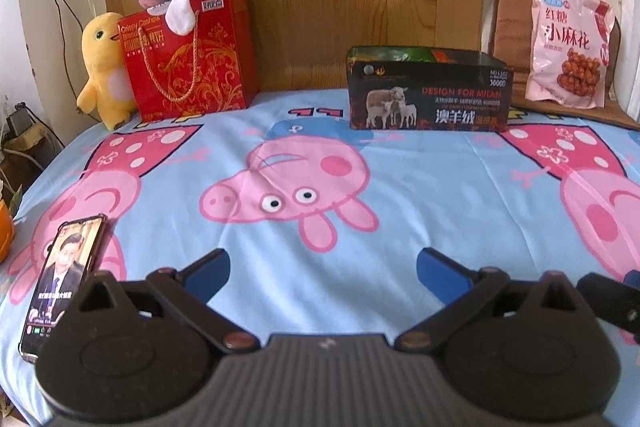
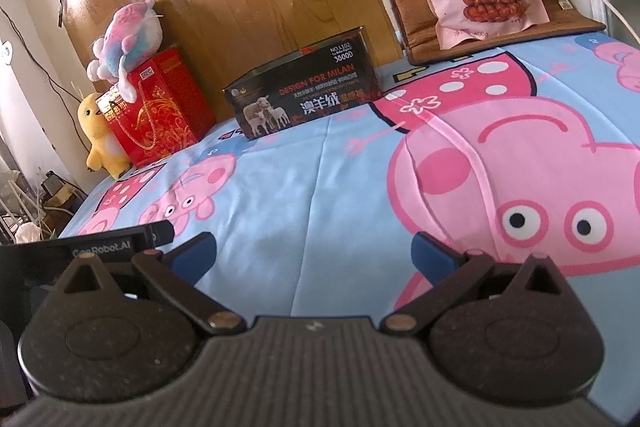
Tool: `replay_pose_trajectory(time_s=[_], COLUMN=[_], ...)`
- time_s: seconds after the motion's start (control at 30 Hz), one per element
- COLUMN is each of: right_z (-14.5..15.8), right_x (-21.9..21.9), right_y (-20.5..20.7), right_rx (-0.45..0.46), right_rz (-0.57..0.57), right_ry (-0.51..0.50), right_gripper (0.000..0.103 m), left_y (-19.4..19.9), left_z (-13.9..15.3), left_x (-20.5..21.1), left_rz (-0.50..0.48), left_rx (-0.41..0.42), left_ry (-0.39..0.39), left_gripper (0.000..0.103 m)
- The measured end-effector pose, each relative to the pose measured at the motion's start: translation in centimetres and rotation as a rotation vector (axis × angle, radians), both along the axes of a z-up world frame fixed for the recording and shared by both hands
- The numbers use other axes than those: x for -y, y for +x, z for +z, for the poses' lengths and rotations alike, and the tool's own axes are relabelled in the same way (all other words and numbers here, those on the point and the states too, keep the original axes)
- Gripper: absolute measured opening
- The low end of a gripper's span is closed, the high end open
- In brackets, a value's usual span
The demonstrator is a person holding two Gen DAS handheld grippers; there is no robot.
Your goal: Organize snacks
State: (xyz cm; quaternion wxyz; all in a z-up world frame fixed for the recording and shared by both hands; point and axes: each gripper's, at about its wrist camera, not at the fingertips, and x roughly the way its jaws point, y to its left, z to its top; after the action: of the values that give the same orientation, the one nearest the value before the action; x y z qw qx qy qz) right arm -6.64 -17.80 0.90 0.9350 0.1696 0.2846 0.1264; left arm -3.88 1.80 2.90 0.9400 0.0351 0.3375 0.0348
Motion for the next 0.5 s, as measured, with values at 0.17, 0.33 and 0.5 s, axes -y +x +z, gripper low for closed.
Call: replay_pose_trajectory(time_s=[0.17,0.33,0.5], right_z=[-0.07,-0.08,-0.08], right_x=[0.12,0.21,0.38], right_y=[-0.13,-0.21,-0.24], right_rx=[0.000,0.002,0.005], right_rz=[-0.003,-0.004,-0.008], right_ry=[0.007,0.010,0.014], right_gripper=[0.103,0.103,0.103], left_y=[0.00,-0.02,0.05], left_z=[-0.18,-0.24,-0.28], left_x=[0.11,0.29,0.18], left_rz=[0.001,-0.004,-0.001], left_rx=[-0.006,-0.007,-0.008], left_ry=[0.012,0.022,0.021], left_gripper=[0.103,0.103,0.103])
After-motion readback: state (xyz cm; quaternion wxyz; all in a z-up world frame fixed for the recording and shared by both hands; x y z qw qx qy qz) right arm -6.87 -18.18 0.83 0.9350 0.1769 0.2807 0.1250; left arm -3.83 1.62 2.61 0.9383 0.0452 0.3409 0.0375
